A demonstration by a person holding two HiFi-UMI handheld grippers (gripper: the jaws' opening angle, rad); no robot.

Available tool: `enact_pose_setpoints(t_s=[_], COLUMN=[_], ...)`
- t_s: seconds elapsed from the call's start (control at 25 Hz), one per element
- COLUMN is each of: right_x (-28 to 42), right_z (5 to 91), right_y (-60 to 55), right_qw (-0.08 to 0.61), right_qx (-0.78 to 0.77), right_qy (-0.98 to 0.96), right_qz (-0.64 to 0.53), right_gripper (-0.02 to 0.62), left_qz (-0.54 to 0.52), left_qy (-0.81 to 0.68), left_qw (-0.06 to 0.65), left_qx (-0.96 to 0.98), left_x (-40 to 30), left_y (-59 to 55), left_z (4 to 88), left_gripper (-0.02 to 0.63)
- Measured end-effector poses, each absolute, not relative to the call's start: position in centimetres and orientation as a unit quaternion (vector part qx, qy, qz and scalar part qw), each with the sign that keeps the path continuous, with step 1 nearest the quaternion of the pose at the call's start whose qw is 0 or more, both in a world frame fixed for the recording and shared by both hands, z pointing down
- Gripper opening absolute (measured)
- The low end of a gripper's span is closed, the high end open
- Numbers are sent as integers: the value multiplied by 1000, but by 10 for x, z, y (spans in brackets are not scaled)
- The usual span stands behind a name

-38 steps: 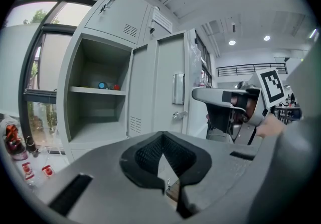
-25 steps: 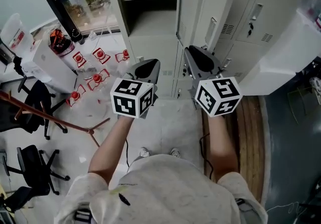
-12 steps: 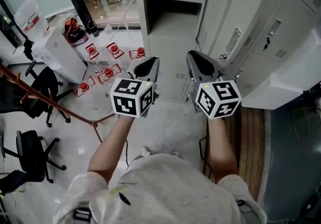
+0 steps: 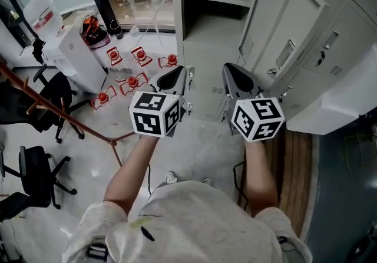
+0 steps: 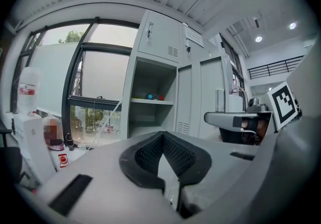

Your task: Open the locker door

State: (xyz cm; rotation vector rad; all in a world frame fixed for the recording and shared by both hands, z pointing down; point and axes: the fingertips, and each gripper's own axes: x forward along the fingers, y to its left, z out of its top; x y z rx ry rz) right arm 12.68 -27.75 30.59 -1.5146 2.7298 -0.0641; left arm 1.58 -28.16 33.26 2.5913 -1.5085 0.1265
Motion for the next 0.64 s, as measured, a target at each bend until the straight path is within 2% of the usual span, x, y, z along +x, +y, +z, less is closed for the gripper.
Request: enact_pose_setpoints(t_s=[0.64], right_x=[136], right_z=[308], right_y=[-279], right_qw=[12], right_qx=[-490], right_qy=[872], right_qz=[-22], right_gripper=[3], left_qz=[44], left_qy=[-494], left_qw=[70], left_qx=[865], left_x=[25], left_y=[-285], left_z=[336], left_gripper=[5])
